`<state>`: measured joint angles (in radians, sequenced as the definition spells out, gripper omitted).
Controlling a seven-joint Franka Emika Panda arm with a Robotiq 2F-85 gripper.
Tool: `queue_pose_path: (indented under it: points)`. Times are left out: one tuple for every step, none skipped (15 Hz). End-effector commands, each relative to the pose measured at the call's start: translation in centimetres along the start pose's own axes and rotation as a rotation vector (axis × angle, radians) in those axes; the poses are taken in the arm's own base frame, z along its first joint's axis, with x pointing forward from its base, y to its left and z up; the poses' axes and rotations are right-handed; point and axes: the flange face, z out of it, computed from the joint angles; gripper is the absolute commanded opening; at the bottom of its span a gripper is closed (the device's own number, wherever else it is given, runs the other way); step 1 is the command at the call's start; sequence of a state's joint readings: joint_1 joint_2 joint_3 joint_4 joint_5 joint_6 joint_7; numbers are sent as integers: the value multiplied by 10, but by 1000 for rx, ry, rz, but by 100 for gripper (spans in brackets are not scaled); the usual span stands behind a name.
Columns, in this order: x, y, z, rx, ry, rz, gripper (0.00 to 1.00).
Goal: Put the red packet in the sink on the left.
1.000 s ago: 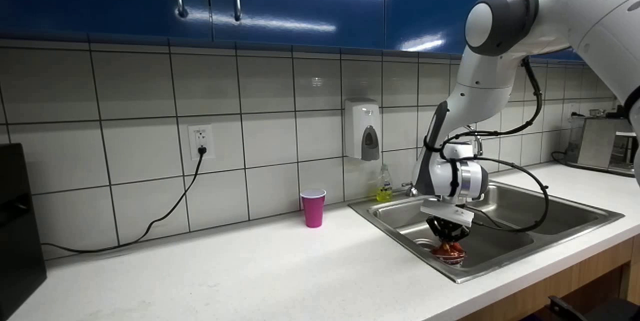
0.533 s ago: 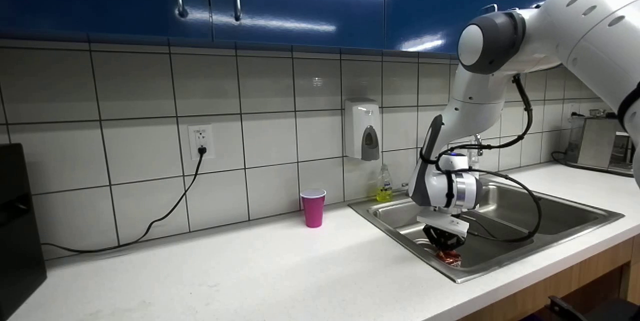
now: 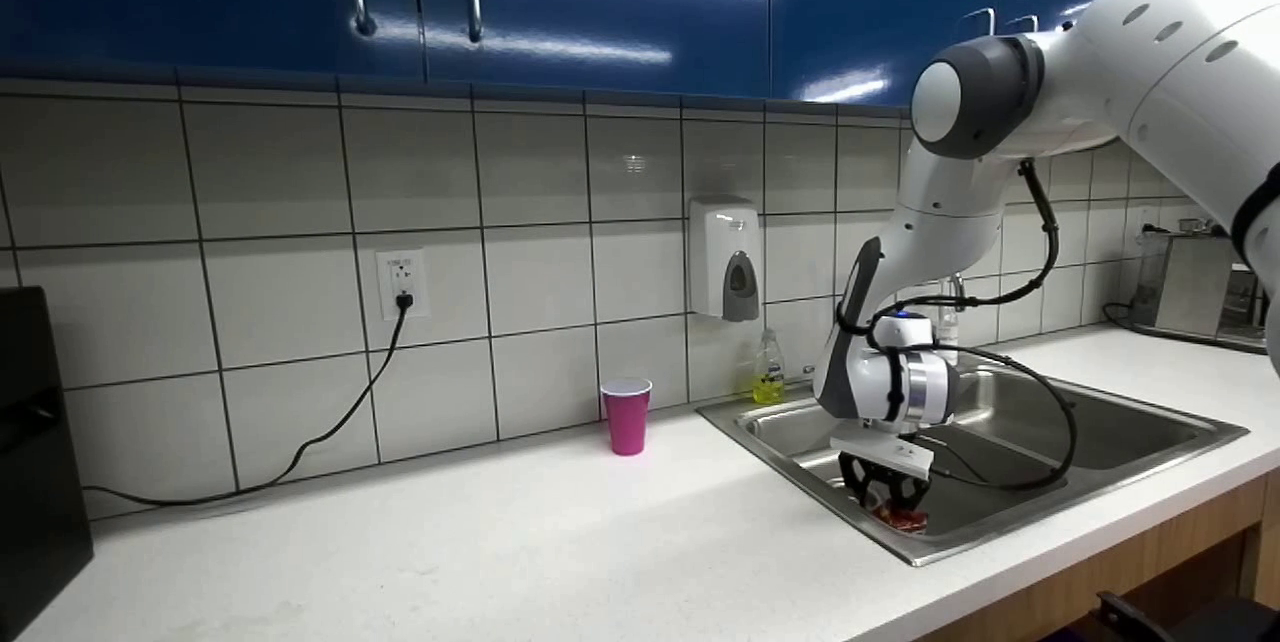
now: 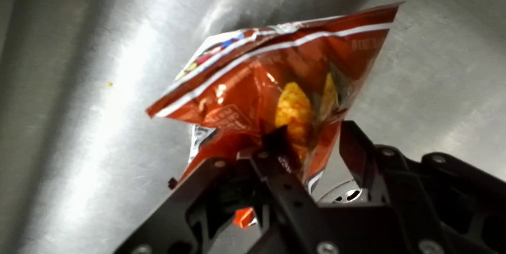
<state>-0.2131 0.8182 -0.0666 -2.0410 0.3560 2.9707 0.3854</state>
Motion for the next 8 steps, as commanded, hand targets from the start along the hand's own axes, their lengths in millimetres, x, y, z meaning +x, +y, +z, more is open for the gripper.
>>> queue_pose_path:
  points:
    - [2, -6, -7, 19, 11, -6, 79]
    - [2, -7, -9, 20, 16, -8, 87]
    - [1, -8, -13, 21, 22, -10, 94]
    - [1, -10, -16, 23, 27, -13, 99]
    - [2, -11, -20, 27, 34, -14, 100]
    - [2, -12, -24, 29, 39, -17, 100]
    - [2, -14, -28, 31, 45, -18, 100]
    - [3, -15, -32, 33, 50, -19, 100]
